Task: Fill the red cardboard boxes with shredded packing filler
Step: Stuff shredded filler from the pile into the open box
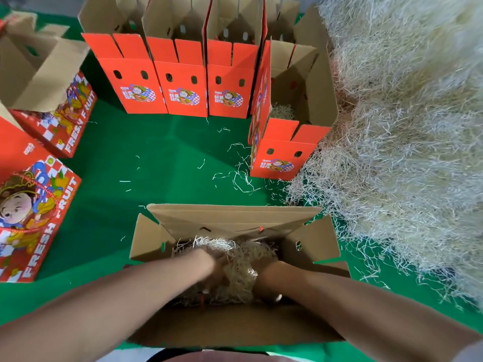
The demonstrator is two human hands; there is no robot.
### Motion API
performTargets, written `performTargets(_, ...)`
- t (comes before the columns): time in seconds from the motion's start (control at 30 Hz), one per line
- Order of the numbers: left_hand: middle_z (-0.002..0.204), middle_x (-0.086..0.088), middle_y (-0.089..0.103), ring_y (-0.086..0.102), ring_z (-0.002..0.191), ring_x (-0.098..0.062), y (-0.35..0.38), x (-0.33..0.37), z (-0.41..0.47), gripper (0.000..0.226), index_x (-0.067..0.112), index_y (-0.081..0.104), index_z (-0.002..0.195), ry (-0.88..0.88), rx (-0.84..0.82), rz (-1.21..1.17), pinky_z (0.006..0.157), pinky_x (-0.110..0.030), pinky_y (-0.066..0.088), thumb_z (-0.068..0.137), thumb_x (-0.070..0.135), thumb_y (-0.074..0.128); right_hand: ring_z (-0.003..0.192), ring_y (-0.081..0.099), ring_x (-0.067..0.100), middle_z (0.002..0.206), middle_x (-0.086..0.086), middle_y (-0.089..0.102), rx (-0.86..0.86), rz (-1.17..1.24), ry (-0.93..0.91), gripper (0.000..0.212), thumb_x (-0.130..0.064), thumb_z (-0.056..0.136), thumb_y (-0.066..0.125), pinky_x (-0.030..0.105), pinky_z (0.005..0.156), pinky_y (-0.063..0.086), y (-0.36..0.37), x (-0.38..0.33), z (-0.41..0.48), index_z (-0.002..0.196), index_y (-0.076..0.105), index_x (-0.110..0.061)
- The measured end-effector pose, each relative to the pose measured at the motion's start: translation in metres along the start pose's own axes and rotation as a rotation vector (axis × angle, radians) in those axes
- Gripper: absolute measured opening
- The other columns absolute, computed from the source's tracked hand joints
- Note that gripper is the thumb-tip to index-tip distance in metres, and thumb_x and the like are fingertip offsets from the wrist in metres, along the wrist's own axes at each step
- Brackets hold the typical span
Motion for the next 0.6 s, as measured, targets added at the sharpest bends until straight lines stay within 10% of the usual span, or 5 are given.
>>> performTargets(0.23,0.153,-0.01,0.024,0.016,0.142,-0.027,0.03,-0.033,-0.002,0.048,0.013,0.037,0.142,-0.079,-0.116,0.285,0.116,-0.045,0.01,0.096,0.023,0.046,0.115,0.049,0.031,0.126,0.015,0.051,-0.125,-0.057,0.033,0.033,-0.011,0.093,0.047,0.041,0.086,0.043,0.014,0.02,-0.01,0.124,0.052,0.0)
performTargets(0.43,0.121,-0.014,0.054,0.061,0.099,-0.031,-0.043,0.008,-0.028,0.03,0.009,0.054,0.123,0.039,0.426,0.008,0.083,-0.04,0.055,0.094,0.01,0.046,0.063,0.05,0.018,0.079,0.007,0.054,0.03,-0.036,0.019,0.01,-0.007,0.09,0.051,0.03,0.068,0.046,-0.032,0.023,-0.004,0.088,0.058,-0.001)
performTargets(0.5,0.117,-0.016,0.056,0.063,0.09,-0.029,-0.054,0.013,-0.035,0.028,0.004,0.052,0.121,0.03,0.52,0.012,0.075,-0.039,0.056,0.096,0.01,0.041,0.081,0.057,0.022,0.099,0.012,0.059,0.022,-0.121,0.042,0.013,-0.009,0.091,0.051,0.031,0.082,0.047,-0.033,0.027,-0.004,0.094,0.059,0.0)
performTargets(0.6,0.134,-0.02,0.049,0.055,0.113,-0.033,-0.008,0.004,-0.015,0.035,-0.002,0.049,0.128,-0.02,0.132,0.127,0.088,-0.042,0.052,0.095,0.01,0.046,0.12,0.048,0.032,0.132,0.016,0.049,-0.046,-0.177,-0.017,0.035,-0.013,0.095,0.044,0.042,0.099,0.041,-0.013,0.021,0.004,0.127,0.048,0.0)
Point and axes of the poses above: each hand's wrist, its own z-axis towards the middle knuckle, its own y-axis out of the palm, x = y × z, the point moved 9 cm from there along z, towards the middle knuckle
